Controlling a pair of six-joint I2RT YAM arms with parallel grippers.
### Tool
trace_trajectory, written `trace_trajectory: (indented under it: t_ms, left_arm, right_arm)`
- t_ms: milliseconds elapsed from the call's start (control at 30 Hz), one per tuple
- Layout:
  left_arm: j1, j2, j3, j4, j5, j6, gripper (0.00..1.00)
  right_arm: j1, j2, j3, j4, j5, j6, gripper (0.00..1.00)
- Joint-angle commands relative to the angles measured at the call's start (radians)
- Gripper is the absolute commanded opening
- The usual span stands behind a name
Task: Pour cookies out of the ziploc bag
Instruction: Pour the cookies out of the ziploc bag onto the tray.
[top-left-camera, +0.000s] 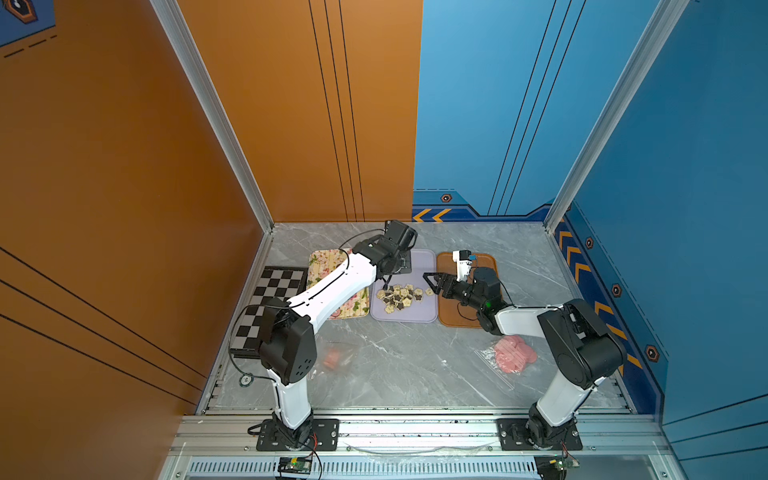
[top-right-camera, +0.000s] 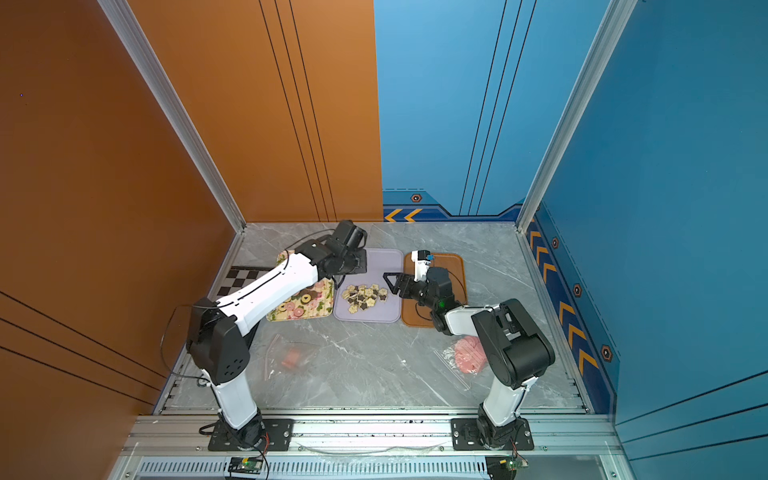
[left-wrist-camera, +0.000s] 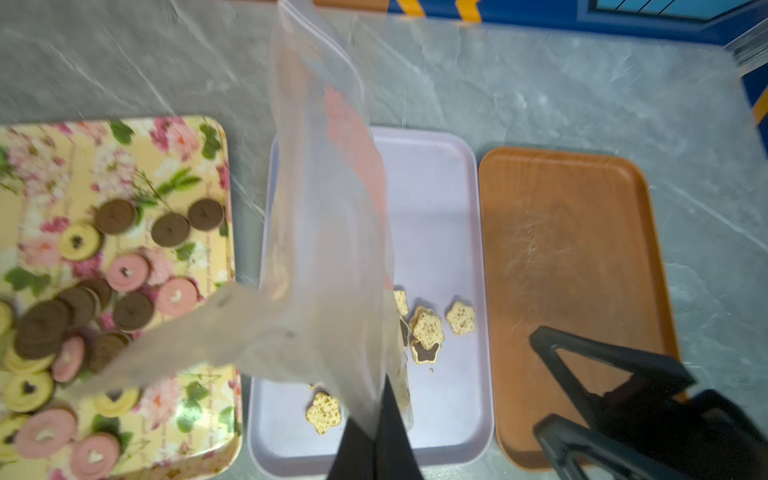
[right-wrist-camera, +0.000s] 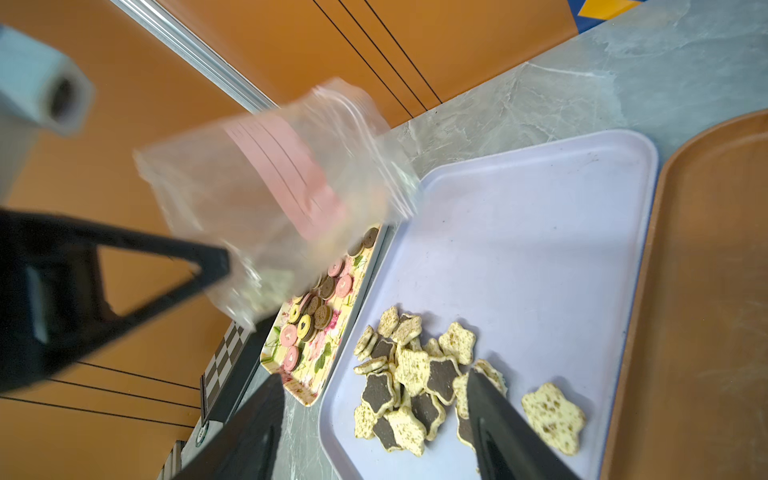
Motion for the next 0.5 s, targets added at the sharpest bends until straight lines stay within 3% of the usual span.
trace_trajectory:
  t_ms: [0, 33, 100, 133, 200, 233, 300, 367, 400, 433, 467]
  left_arm:
    - [0.043, 0.266, 0.374, -0.604, 0.211, 0.255, 0.00]
    - [0.038, 0.326, 0.481, -0.711, 0.235, 0.272, 0.00]
    - [-0.019, 0.287, 0.444, -0.637, 0.210, 0.282, 0.00]
    - [-0.020, 0.297, 0.419, -0.575, 0.265, 0.287, 0.00]
    - [-0.017, 0.435, 0.647, -0.788, 0.255, 0.286, 0.00]
    - [-0.045, 0.440, 0.671, -0.795, 0.218, 0.283, 0.00]
    - [-0.067, 0.398, 0.545, -0.632, 0.194, 0.282, 0.00]
    - [-0.048, 0.502, 0.757, -0.825, 0.253, 0.260, 0.00]
    - [-0.090, 0.474, 0.757, -0.794, 0.235, 0.263, 0.00]
    - [-0.133, 0.406, 0.663, -0.672, 0.141, 0.261, 0.00]
    - [-0.109, 0.372, 0.576, -0.582, 0.110, 0.256, 0.00]
  right_arm:
    - [0.005, 0.028, 0.025, -0.038, -0.007, -0.002, 0.71]
    - [0.007, 0.035, 0.042, -0.075, -0.005, -0.015, 0.70]
    - [0.011, 0.037, 0.037, -0.083, 0.011, -0.033, 0.70]
    - [0.011, 0.037, 0.041, -0.090, 0.010, -0.035, 0.70]
    - [0.014, 0.033, 0.042, -0.091, 0.007, -0.036, 0.70]
    - [0.016, 0.030, 0.042, -0.098, 0.010, -0.041, 0.70]
    - [0.016, 0.029, 0.048, -0.116, 0.013, -0.047, 0.70]
    - [0.016, 0.032, 0.052, -0.125, 0.011, -0.051, 0.70]
    - [0.016, 0.035, 0.052, -0.127, 0.011, -0.051, 0.70]
    - [0.016, 0.038, 0.056, -0.131, 0.012, -0.051, 0.70]
    - [0.017, 0.042, 0.060, -0.130, 0.010, -0.051, 0.70]
